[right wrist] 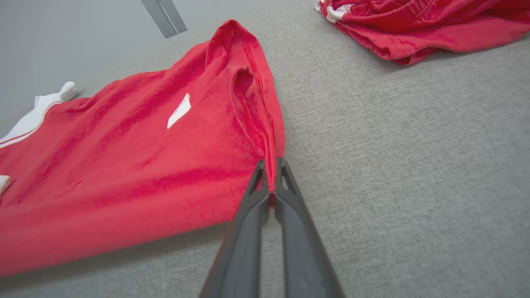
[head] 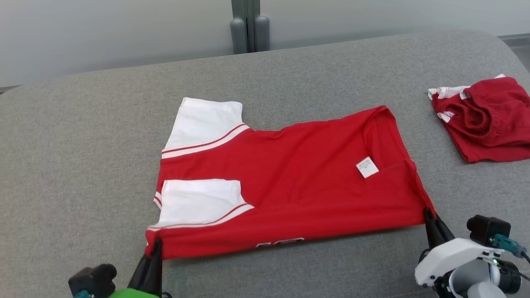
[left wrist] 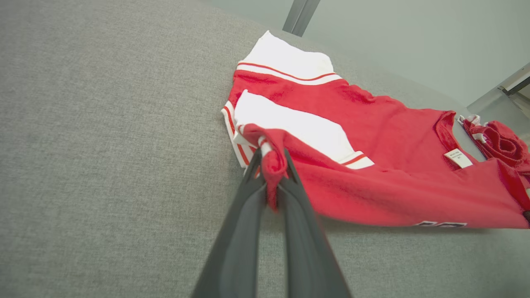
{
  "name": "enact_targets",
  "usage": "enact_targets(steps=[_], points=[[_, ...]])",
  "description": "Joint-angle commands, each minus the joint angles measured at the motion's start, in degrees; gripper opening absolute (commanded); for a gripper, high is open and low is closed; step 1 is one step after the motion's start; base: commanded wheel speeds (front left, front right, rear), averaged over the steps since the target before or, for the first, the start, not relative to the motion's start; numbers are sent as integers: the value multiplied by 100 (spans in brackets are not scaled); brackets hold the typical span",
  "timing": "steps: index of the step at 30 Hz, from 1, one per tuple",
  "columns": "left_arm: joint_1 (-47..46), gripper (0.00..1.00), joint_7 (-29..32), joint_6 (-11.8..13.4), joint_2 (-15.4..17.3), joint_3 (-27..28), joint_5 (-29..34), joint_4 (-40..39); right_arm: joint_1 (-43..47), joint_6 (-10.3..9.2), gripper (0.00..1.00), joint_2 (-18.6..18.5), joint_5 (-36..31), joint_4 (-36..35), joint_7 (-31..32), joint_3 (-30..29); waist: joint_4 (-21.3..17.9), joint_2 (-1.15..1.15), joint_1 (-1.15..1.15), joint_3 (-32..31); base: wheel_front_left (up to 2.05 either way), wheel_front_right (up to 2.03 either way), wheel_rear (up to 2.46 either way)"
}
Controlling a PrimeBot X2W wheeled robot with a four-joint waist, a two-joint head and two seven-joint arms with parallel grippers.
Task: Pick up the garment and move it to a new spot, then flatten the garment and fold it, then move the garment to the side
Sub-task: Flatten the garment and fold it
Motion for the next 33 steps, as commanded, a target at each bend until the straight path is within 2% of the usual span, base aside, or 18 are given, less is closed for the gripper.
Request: enact_targets(steps=[1,2,3,5,6,7,10,17,24,30,33], points=[[166,0,-29,56,-20,10,-57,45,164,-12,0,-24,51,-164,55,-18,-69,0,0,40,0,0,0],[234,0,-33,60,-37,-8,-72,86,265,-12,12,-24,51,-263,87,-41,-84,0,0,51,0,0,0],[275,0,-43,78,-43,-23,-70,117,333,-12,32,-24,53,-318,117,-57,-95,0,0,59,0,0,0],[317,38,-74,105,-55,-38,-58,209,433,-12,92,-23,91,-399,153,-67,-112,0,0,69,0,0,0],[323,94,-99,106,-55,-48,-39,261,475,-12,100,-24,80,-430,156,-77,-117,0,0,74,0,0,0],[313,100,-114,111,-55,-51,-23,289,499,-12,100,-25,72,-455,154,-91,-121,0,0,80,0,0,0],[218,100,-108,108,18,-57,37,326,585,-11,100,-17,63,-502,157,-117,-124,0,0,110,0,0,0],[-592,100,107,-18,555,33,327,120,456,-11,100,-18,-69,-781,153,-289,-133,0,0,273,0,0,0],[-2379,100,787,-412,1094,-202,575,421,-62,-11,100,-18,-196,-1134,219,-5,-306,0,0,712,0,0,0],[-4136,100,1525,-713,1581,-379,575,1188,-834,-11,100,-17,-277,-1314,194,392,-655,0,0,1427,0,0,0],[-4851,100,1844,-771,1878,-382,532,1681,-1171,-11,100,-14,-198,-1273,124,593,-881,0,0,1730,0,0,0]])
